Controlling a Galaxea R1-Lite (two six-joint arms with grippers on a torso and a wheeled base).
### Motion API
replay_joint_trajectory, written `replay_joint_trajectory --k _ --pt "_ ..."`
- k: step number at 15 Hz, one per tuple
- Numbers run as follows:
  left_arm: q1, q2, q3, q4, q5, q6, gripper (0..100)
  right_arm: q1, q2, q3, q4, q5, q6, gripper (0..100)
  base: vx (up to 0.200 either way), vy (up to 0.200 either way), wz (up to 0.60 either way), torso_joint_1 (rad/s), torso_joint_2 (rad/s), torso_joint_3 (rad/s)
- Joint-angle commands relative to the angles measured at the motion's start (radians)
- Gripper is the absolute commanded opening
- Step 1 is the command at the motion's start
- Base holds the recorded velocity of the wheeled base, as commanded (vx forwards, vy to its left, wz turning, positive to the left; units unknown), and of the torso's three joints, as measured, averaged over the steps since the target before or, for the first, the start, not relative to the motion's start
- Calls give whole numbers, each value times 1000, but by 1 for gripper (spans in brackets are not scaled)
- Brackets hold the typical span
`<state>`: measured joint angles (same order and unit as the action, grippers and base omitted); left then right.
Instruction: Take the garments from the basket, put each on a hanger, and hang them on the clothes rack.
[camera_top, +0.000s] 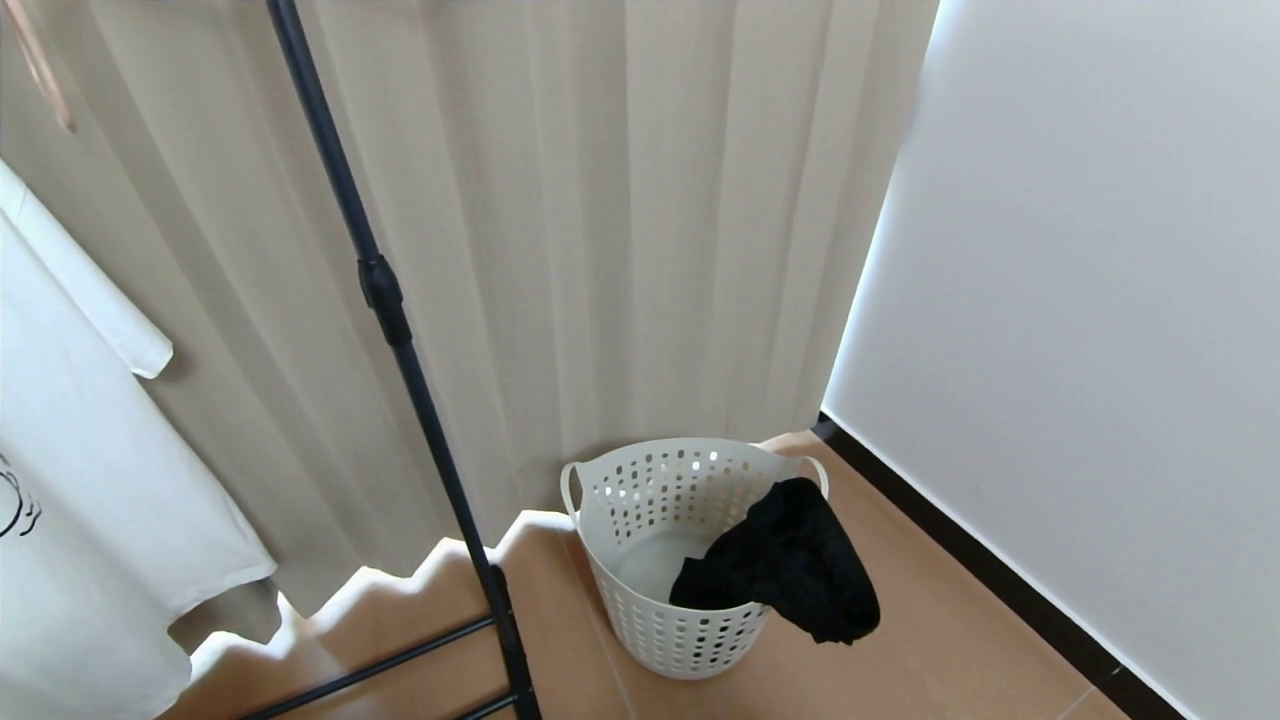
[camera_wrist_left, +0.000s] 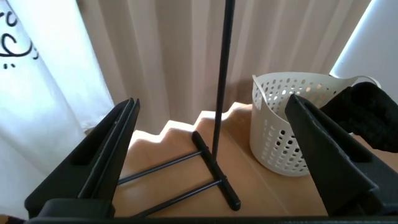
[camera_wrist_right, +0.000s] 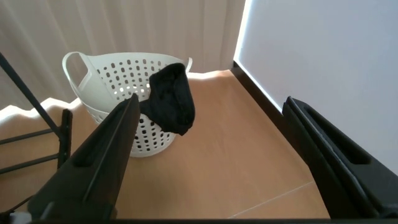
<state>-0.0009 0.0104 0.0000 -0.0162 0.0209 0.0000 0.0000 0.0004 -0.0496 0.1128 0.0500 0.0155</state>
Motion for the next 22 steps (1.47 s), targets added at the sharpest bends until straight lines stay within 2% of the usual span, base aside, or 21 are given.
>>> replay_joint_trajectory --k 1,2,12,22 --pt "1 0 0 -1 1 0 100 0 0 0 1 1 0 100 200 0 0 -7 2 7" --pt "1 0 0 -4 1 -2 100 0 0 -1 1 1 1 100 200 0 0 -2 2 2" --pt "-1 0 0 -2 1 0 100 0 0 0 1 1 1 100 0 0 0 0 1 -6" --pt "-1 0 0 -1 1 0 100 0 0 0 1 1 0 100 0 0 0 1 2 -176"
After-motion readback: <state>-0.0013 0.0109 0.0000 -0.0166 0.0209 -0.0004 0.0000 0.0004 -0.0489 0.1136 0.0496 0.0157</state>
